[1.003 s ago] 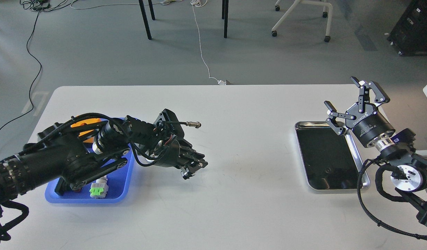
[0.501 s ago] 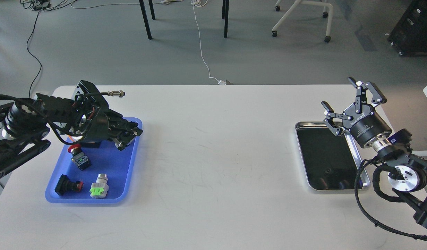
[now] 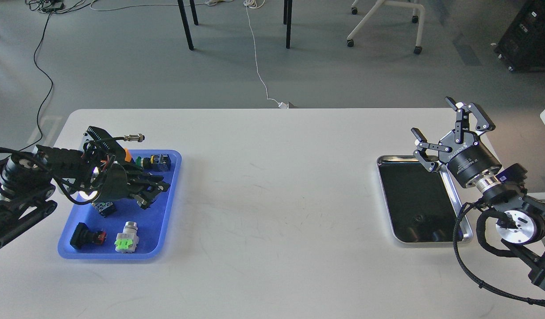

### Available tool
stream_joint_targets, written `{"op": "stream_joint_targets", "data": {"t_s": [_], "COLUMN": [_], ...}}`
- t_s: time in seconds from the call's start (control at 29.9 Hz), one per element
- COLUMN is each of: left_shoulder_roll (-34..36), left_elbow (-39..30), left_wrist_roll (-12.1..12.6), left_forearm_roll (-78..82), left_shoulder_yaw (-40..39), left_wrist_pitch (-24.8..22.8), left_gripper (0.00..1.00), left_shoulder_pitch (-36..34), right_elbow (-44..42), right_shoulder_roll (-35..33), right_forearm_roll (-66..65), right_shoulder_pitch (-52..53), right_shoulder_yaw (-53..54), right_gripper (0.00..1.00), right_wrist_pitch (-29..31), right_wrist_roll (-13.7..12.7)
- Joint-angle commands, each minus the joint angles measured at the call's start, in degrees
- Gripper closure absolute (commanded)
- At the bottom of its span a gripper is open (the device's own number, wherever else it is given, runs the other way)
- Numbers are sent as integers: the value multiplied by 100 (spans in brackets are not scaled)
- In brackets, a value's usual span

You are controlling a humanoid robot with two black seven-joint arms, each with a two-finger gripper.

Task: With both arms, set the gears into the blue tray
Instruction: 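Carry the black part into the blue tray and release it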

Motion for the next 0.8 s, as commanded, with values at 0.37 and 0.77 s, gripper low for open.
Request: {"op": "stream_joint_targets", "data": {"t_s": [0.37, 0.77], "left_shoulder_roll": [-13, -22], "left_elbow": [322, 383], "left_wrist_roll": [1, 1], "left_forearm_roll": [0, 0], "left_shoulder_yaw": [-1, -19], "left_wrist_pitch": [9, 18], "left_gripper": [79, 43], "left_shoulder_pitch": [31, 48], "right_elbow": [-1, 8], "right_shoulder_roll": [8, -28], "right_forearm_roll": [-9, -9], "right_shoulder_pitch": [-9, -26], "right_shoulder_yaw": [2, 2], "right_gripper": [4, 4], "right_wrist_pitch": [-9, -9], "right_wrist_roll": [-1, -1]}}
